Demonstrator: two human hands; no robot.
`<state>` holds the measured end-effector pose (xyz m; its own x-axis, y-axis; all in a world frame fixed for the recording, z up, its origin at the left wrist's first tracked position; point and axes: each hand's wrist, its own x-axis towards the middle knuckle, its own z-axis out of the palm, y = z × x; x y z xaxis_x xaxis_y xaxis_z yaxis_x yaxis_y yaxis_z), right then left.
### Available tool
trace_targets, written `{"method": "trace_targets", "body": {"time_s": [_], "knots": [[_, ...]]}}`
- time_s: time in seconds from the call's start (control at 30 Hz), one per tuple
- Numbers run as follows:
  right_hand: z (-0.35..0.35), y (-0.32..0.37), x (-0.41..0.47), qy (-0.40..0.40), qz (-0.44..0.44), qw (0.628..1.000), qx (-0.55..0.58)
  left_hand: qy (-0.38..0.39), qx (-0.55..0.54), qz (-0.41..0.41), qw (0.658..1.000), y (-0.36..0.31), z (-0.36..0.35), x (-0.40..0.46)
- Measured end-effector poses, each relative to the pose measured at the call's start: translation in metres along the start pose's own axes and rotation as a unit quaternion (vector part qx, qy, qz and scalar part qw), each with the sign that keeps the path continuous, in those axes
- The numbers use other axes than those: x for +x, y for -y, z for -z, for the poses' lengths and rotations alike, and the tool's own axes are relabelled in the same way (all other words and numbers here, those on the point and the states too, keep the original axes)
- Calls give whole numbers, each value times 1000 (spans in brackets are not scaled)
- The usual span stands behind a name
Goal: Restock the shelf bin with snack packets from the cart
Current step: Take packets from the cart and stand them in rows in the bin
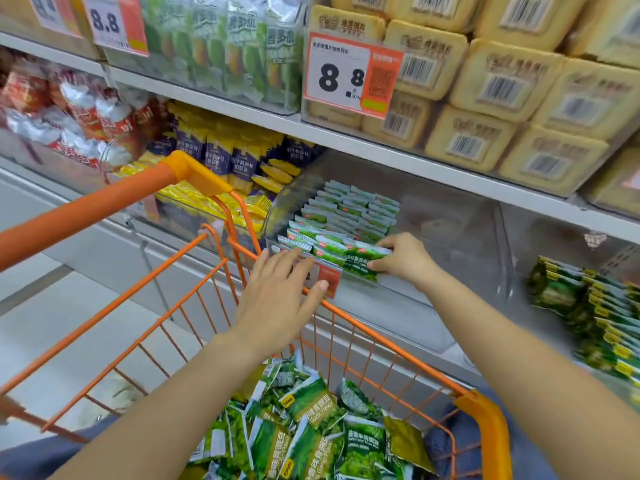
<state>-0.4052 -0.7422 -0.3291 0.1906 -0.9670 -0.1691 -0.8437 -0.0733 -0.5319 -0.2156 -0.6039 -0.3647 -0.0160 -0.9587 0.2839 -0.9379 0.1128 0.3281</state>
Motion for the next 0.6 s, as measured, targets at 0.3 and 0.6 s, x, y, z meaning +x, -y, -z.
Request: {"method": "trace_targets", "body": {"time_s": [0.3,0.6], "knots": [[-25,9,20,11,-61,996,-67,-5,5,-10,1000,2,0,1],[-28,12,22,-13,-55,995,-88,0,13,-5,1000,4,-2,2]]}}
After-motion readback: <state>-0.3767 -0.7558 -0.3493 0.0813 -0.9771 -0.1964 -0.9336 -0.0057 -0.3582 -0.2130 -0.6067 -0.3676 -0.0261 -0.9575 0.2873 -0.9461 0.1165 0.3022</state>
